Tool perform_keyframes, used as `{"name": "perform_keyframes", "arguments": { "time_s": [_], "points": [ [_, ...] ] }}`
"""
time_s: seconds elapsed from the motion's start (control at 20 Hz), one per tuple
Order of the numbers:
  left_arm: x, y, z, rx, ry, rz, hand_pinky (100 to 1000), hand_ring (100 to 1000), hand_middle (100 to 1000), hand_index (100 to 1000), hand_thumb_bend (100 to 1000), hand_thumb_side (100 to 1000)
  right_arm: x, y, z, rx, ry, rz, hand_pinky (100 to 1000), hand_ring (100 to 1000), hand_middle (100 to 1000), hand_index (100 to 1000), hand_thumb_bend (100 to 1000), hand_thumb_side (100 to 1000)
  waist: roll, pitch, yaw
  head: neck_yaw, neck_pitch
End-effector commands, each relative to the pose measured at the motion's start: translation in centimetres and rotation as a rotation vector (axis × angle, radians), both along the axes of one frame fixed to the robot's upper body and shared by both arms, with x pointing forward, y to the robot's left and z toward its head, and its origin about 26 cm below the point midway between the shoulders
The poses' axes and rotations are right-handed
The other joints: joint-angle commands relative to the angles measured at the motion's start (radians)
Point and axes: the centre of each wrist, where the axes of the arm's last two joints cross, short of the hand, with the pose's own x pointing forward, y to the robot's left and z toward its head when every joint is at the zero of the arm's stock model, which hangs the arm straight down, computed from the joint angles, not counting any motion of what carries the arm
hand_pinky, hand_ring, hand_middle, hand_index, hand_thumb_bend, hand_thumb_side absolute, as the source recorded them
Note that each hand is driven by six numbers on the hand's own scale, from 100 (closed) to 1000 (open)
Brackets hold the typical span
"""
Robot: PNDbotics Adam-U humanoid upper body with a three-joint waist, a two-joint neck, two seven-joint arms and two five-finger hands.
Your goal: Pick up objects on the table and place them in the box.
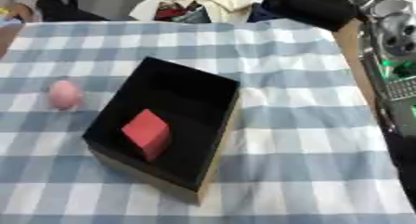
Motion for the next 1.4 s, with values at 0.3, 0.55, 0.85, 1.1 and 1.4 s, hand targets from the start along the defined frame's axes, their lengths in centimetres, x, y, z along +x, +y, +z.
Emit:
{"name": "perform_keyframes", "arguments": {
  "time_s": [0.3, 0.55, 0.85, 1.1, 1.4],
  "points": [
    [-1.0, 1.9, 2.3, 0.280, 0.064, 0.216, 508, 680, 677, 813, 100, 937, -0.4, -1.9, 0.6, 0.187, -0.122, 0.032, 935, 897, 791, 830, 100, 756, 0.004, -0.010, -0.006, 0.005, 0.001],
    [-1.3, 2.5, 3.5, 0.405, 0.161, 0.257, 525, 683, 670, 819, 100, 946, -0.3, -2.6, 0.3, 0.256, -0.151, 0.023, 937, 897, 789, 829, 100, 754, 0.003, -0.005, -0.012, 0.008, 0.000],
    [-1.5, 2.6, 5.1, 0.580, 0.309, 0.261, 558, 696, 676, 832, 100, 964, -0.3, -3.4, 0.1, 0.296, -0.165, -0.013, 940, 898, 789, 828, 100, 756, 0.000, -0.001, -0.018, 0.011, -0.011],
    [-1.6, 2.2, 6.2, 0.720, 0.421, 0.237, 588, 703, 676, 839, 100, 979, -0.2, -3.5, 0.1, 0.306, -0.174, -0.027, 942, 900, 791, 828, 100, 758, -0.001, -0.003, -0.020, 0.008, -0.018],
    [-0.9, 2.1, 6.6, 0.809, 0.560, 0.209, 624, 726, 680, 855, 132, 981, -0.2, -3.4, 0.1, 0.300, -0.176, -0.028, 943, 901, 793, 827, 100, 762, -0.002, -0.003, -0.022, 0.010, -0.025]
  ]
}}
